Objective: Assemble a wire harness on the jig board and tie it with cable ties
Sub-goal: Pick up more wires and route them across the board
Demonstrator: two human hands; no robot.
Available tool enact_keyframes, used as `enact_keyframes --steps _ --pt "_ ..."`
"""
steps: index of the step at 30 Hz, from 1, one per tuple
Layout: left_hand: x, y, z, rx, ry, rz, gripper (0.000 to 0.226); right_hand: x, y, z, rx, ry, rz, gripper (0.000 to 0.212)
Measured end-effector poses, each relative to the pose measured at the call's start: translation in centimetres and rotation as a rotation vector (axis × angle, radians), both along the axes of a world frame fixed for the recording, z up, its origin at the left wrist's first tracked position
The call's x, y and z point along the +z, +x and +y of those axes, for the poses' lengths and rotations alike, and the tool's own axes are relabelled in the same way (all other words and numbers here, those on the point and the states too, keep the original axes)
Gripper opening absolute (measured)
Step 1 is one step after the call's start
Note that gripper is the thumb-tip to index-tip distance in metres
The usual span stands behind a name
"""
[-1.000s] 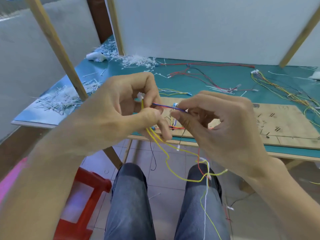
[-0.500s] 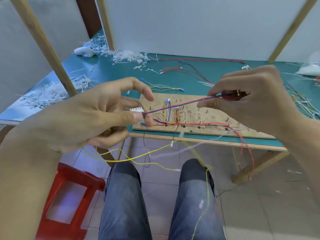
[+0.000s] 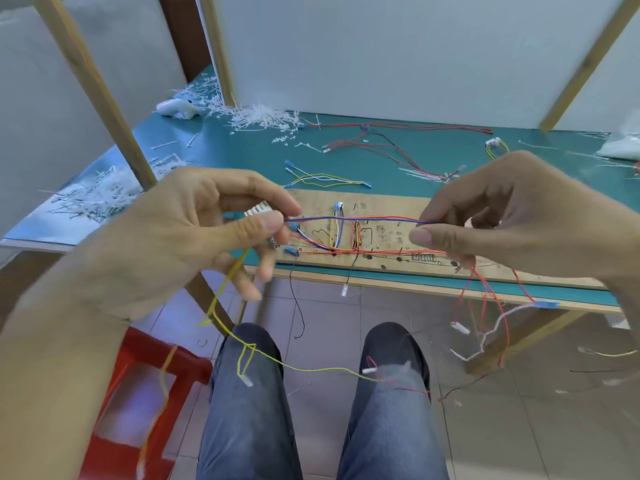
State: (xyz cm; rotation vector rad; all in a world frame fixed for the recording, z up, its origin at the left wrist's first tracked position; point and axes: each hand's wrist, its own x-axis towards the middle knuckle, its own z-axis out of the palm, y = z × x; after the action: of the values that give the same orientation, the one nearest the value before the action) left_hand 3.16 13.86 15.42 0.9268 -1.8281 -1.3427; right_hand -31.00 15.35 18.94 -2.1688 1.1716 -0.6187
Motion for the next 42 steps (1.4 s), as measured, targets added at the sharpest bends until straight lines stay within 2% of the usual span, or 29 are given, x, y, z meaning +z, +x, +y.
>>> enact_keyframes --steps 3,5,7,9,11,14,16,20,25,27,30,33,37,39,42 --pt "-1.1 -0.8 0.7 0.079 0.054 0.153 0.017 -1.4 1.5 0.3 -0.141 -0.076 -0.007 0.022" --pt "-2.3 -1.4 1.0 0.176 0.061 0.212 0.014 -2.7 2.4 0.8 -0.218 -0.035 -0.02 0.018" --pt "-2.9 -1.9 1.1 0.259 0.057 0.274 0.013 -4.0 2.8 1.1 -0.163 0.204 -0.123 0.016" --pt "-3.2 -2.2 1.1 0.296 0.049 0.31 0.012 -5.1 2.8 1.1 -0.156 0.429 -0.262 0.024" --pt "-3.4 -2.2 1.0 0.297 0.037 0.306 0.013 -6.1 2.8 1.0 -0.215 0.453 -0.339 0.025" --pt "-3.6 -1.6 1.0 0.251 0.016 0.247 0.015 -7.2 2.9 1.4 -0.31 0.332 -0.458 0.017" --pt "-3.7 -1.1 1.2 0.198 0.037 0.225 0.019 -7.8 2.8 1.7 -0.383 0.146 -0.446 0.016" --pt "-4.2 -0.8 1.4 0.195 0.094 0.25 0.025 -8.3 2.8 1.9 -0.473 -0.284 -0.182 0.023" --pt "-4.8 -1.5 1.5 0.31 0.104 0.318 0.014 -8.8 3.2 3.1 -0.467 -0.364 -0.025 0.023" --pt "-4.8 -1.8 1.6 0.329 0.101 0.344 0.013 -8.8 3.4 3.6 -0.426 -0.332 -0.004 0.025" --pt "-4.7 -2.2 1.7 0.352 0.093 0.368 0.015 -8.9 3.6 4.2 -0.365 -0.229 -0.08 0.029" --pt "-4.8 -2.3 1.8 0.356 0.074 0.292 0.015 -8.5 3.3 4.2 -0.363 -0.047 -0.266 0.035" --pt "-5.1 -2.2 2.3 0.307 0.092 0.216 0.015 -8.1 2.6 2.5 -0.384 -0.025 -0.331 0.032" --pt "-5.2 -2.5 2.5 0.272 0.111 0.241 0.016 -8.5 3.4 1.7 -0.288 0.043 -0.307 0.024" --pt "-5.4 -3.0 2.2 0.263 0.129 0.288 0.017 -9.5 5.3 1.1 -0.042 0.302 -0.314 0.021"
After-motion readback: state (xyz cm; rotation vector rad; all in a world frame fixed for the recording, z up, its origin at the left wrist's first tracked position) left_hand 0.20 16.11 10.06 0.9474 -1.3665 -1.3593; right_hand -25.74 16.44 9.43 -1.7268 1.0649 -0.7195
